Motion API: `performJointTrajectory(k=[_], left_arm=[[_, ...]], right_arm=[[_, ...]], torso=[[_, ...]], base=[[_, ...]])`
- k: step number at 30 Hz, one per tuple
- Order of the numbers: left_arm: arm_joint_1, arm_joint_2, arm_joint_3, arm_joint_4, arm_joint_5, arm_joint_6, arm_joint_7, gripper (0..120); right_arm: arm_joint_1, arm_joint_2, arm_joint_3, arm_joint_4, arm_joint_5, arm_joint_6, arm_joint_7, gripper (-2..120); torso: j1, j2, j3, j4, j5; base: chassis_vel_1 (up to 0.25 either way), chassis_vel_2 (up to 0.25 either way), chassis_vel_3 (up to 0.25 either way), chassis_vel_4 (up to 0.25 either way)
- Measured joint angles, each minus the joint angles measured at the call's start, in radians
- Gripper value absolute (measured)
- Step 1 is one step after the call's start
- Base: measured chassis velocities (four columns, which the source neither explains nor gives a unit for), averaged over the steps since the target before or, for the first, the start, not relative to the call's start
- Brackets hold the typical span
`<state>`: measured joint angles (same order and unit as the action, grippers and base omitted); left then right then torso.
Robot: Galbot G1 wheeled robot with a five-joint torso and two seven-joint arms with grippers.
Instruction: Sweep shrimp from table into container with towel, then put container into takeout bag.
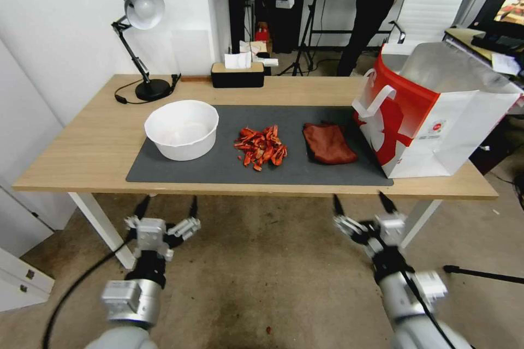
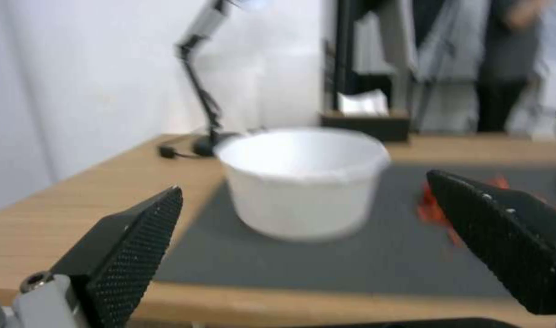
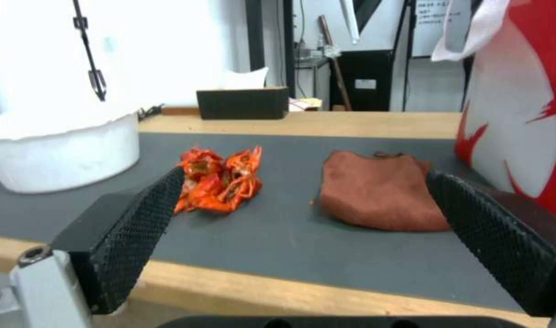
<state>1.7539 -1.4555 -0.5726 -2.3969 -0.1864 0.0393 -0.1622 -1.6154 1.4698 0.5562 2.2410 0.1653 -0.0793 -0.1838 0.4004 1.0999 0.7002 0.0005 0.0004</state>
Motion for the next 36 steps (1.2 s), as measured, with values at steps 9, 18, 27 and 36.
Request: performJointTrajectory(k=[9,18,27,36], left_arm=[[0.002,0.007,0.004,0.021,-0.027,-0.009,-0.029,100],[0.016,0.007,0.010,0.041,-0.015,-0.027,-0.027,100],[-0.041,0.081,-0.027,0.065,-0.042,-0.044,-0.012,100],[-0.267,0.413,-0.045,0.184,-0.264,0.024,0.012,100]], right_arm=[[0.019,-0.015,0.071,-0.026,0.046,0.019,0.001,100],[0.018,-0.010,0.066,-0.037,0.053,0.021,-0.002,100],[0.016,-0.007,0.040,-0.047,0.046,0.031,-0.011,100],[-0.007,-0.024,0.020,-0.054,0.022,0.034,-0.005,100]], torso=[[0.000,0.000,0.000,-0.0005,-0.0005],[0.000,0.000,0.000,-0.0006,-0.0004],[0.000,0.000,0.000,-0.0005,-0.0006],[0.000,0.000,0.000,-0.0006,-0.0010]], base=[[0.000,0.000,0.000,0.000],[0.000,0.000,0.000,0.000],[0.000,0.000,0.000,0.000],[0.000,0.000,0.000,0.000]])
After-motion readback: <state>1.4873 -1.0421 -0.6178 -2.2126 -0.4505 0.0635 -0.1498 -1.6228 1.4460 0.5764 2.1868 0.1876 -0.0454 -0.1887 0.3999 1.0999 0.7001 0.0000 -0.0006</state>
